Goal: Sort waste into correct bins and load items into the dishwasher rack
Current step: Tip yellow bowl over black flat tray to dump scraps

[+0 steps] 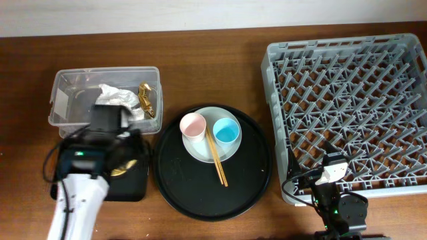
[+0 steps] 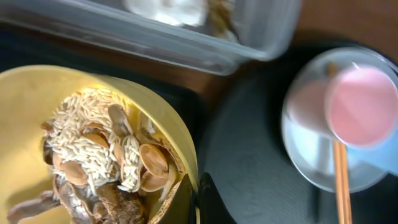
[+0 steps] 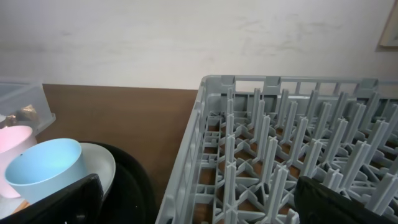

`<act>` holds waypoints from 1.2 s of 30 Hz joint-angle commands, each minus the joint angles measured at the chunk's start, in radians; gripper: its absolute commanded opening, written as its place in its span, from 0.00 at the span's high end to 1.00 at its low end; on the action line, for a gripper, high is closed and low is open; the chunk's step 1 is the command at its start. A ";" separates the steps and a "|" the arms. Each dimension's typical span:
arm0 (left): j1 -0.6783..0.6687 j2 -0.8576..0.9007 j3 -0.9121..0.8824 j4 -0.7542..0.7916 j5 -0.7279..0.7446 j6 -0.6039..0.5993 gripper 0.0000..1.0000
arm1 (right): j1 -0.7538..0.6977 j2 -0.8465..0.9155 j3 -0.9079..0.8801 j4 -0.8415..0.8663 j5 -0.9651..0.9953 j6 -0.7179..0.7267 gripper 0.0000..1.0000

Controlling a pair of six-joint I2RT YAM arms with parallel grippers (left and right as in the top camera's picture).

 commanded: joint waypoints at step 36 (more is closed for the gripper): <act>0.808 0.172 -0.238 0.303 1.196 0.354 1.00 | -0.006 -0.008 -0.005 -0.006 0.008 0.011 0.02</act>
